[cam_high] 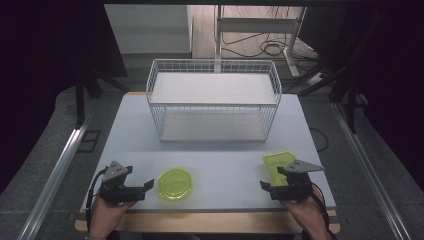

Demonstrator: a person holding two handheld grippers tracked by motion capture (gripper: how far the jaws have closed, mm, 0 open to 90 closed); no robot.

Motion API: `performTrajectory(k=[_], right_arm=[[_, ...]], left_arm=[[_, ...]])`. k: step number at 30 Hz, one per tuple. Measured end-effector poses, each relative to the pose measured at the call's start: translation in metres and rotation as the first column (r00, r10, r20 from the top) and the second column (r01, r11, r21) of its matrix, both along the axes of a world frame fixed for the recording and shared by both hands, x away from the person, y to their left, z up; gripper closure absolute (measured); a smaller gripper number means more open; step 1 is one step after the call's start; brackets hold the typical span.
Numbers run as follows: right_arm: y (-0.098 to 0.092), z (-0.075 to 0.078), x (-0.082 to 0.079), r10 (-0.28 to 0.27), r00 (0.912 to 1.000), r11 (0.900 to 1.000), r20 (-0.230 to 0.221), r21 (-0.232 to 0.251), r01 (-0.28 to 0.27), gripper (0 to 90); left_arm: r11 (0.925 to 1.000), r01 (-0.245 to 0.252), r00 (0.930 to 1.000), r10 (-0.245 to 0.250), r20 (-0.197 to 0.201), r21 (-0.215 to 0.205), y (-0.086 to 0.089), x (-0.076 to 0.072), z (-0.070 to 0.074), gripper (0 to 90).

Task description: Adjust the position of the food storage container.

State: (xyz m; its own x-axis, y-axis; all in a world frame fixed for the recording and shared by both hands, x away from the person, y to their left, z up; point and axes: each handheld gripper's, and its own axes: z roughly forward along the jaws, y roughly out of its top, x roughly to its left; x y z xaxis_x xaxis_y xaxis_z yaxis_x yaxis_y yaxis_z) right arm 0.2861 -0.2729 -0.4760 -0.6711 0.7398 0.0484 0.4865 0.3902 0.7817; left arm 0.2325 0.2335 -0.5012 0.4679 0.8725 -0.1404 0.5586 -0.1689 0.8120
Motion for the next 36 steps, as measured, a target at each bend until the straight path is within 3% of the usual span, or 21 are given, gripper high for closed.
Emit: performTrajectory(k=[3,9,16,22,28,34,36], right_arm=[[0.001,0.0,-0.001,0.004,1.0,1.0,0.006,-0.006,-0.004,18.5],[0.002,-0.001,0.0,0.01,0.9999,1.0,0.014,-0.021,-0.01,20.4],[0.001,-0.002,0.0,0.012,0.9996,1.0,0.025,-0.025,-0.012,20.9],[0.002,-0.002,0.0,0.018,0.9996,1.0,0.024,-0.02,-0.018,20.8],[0.002,-0.002,-0.001,0.011,0.9994,1.0,0.032,-0.023,-0.011,20.8],[0.002,-0.001,-0.001,0.001,0.9993,1.0,0.037,-0.018,0.0,20.8],[0.002,-0.001,-0.001,0.002,0.9994,1.0,0.036,-0.017,-0.002,20.8]], left_arm=[[0.9998,0.014,0.9997,-0.015,0.019,0.017,-0.002,-0.002,0.001,13.8],[0.998,0.033,0.9993,-0.034,0.015,0.054,-0.006,-0.001,0.002,19.5],[0.9983,0.041,0.999,-0.042,0.018,0.041,-0.008,-0.004,0.008,27.7],[0.9971,0.075,0.9968,-0.075,0.028,0.014,-0.016,-0.007,0.016,41.4],[0.9913,0.132,0.9903,-0.132,0.045,0.005,-0.031,-0.013,0.028,58.1],[0.9789,0.204,0.9768,-0.204,0.065,0.012,-0.051,-0.019,0.036,75.6],[0.9777,0.21,0.9752,-0.21,0.069,0.011,-0.054,-0.02,0.038,79.8]])
